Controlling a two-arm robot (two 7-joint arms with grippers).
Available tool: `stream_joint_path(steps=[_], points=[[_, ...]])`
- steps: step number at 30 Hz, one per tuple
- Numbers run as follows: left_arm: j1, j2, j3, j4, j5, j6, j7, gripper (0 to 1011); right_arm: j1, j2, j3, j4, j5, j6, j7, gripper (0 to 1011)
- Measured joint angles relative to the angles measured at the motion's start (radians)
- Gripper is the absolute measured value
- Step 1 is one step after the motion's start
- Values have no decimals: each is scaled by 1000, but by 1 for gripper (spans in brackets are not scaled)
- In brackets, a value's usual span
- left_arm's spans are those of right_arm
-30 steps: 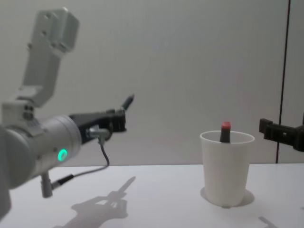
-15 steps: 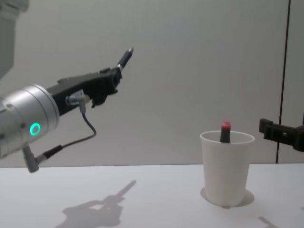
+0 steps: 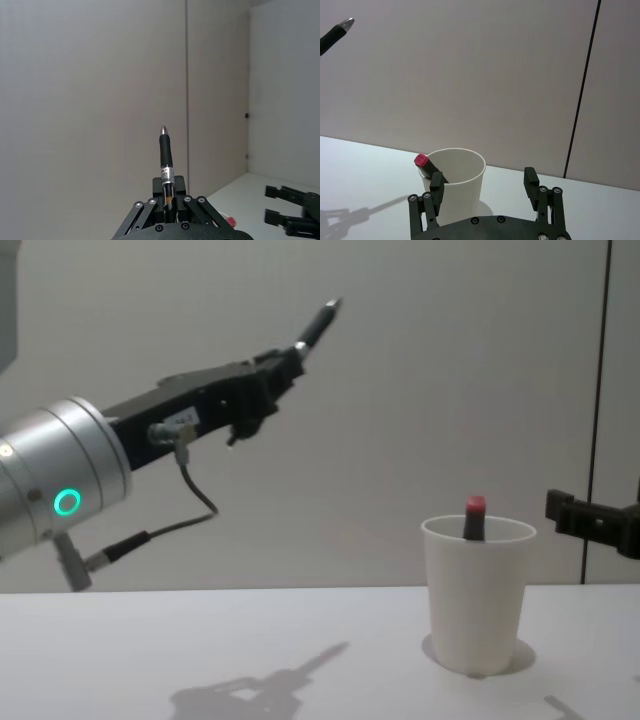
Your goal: Place the pen into the pen holder.
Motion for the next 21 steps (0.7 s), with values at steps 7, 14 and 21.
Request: stream_joint_path(steps=[7,14,21], points=[[-18,-10,19,22,22,6,-111,135,0,0,0,0,0,0,0,1002],[-38,-30,40,44,44,8,-179,135,0,0,0,0,0,0,0,1002],[-55,-47,57,62,63,7,-215,135,0,0,0,0,0,0,0,1002]])
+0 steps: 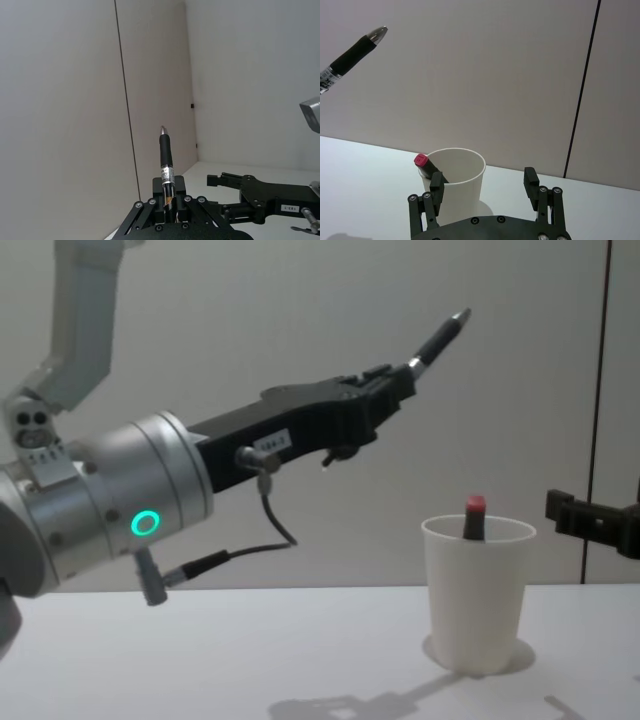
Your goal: Place the pen into the pen holder.
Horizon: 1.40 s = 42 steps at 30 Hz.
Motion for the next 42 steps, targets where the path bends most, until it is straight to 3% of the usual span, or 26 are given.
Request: stream_joint_path(steps=[15,24,32,42], points=[[-17,-18,17,16,19,-4,-29,135,0,0,1,0,1,0,1,1002],[-20,-22,21,20,24,-5,-35,135,4,3,7,-2,32,-7,37,1002],[-21,-23,23,21,25,-6,-38,135,-6,17,19,-20,106,-18,101,1002],[-22,-24,24,22,27,-6,-40,135,-34,37,35,-52,238,-28,177,1002]])
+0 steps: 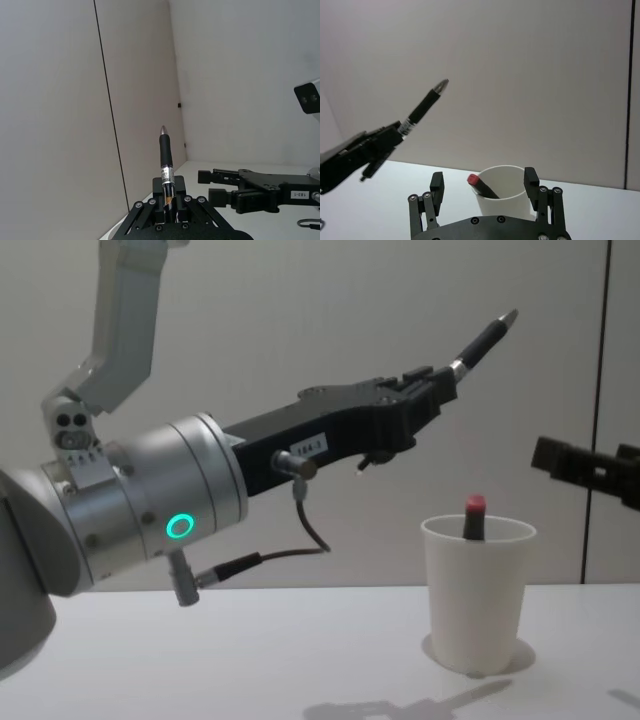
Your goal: Place the pen into the pen holder.
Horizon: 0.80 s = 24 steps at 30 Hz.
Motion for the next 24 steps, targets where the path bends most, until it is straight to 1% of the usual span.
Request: stream_joint_path(steps=[1,3,4,6,7,10,11,13,14,17,20,22,23,24], points=[[0,0,0,0,0,0,0,135,-4,2,2,-4,25,0,11,1002],[0,0,0,0,0,0,0,135,-7,4,5,-8,49,0,20,1002],[0,0,0,0,0,0,0,135,-11,6,8,-12,75,0,29,1002],[0,0,0,0,1,0,0,135,-14,7,10,-15,98,0,37,1002],[-1,-1,0,0,0,0,-1,135,-18,8,12,-18,125,2,45,1002],[-1,-1,1,0,1,0,-1,135,-22,9,15,-22,158,4,52,1002],[-1,-1,1,0,1,0,-1,135,-24,9,17,-24,182,7,58,1002],[-1,-1,0,0,1,0,-1,135,-25,9,19,-26,207,10,63,1002],[-1,-1,1,0,1,0,-1,135,-27,9,21,-28,233,13,68,1002],[-1,-1,0,0,1,0,-1,135,-28,8,23,-30,270,19,73,1002],[-1,-1,0,0,0,0,-1,135,-29,4,26,-32,326,28,80,1002],[-1,-1,1,0,0,0,-1,135,-28,1,27,-32,350,32,81,1002],[-1,-1,0,0,0,0,-1,135,-27,-1,27,-32,375,37,83,1002],[-1,-1,1,0,0,0,-1,135,-26,-2,28,-32,382,38,83,1002]])
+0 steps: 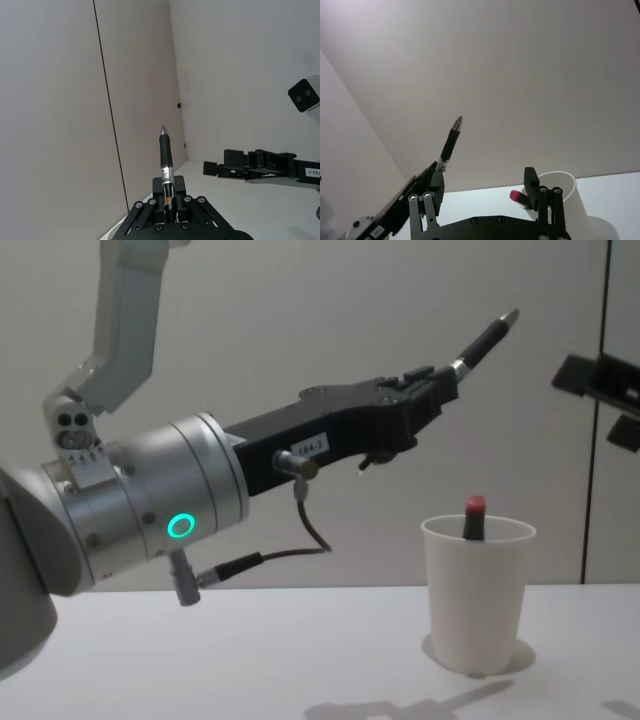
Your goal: Place the pen into the pen holder.
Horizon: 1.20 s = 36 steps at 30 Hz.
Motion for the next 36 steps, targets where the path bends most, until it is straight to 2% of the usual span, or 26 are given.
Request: stream_joint_path(steps=[2,4,6,9,15,24,36], points=[[0,0,0,0,0,0,0,135,4,-6,0,0,37,9,1,1002],[0,0,0,0,0,0,0,135,6,-8,0,0,47,11,1,1002],[0,0,0,0,0,0,0,135,15,-19,-1,4,91,24,1,1002],[0,0,0,0,0,0,0,135,25,-30,-4,10,128,36,1,1002],[0,0,0,0,0,0,0,135,53,-53,-16,23,166,66,-1,1002],[0,0,0,0,0,0,0,135,99,-80,-38,39,163,116,-23,1002],[0,0,0,0,0,0,0,135,152,-116,-62,52,148,163,-85,1002]])
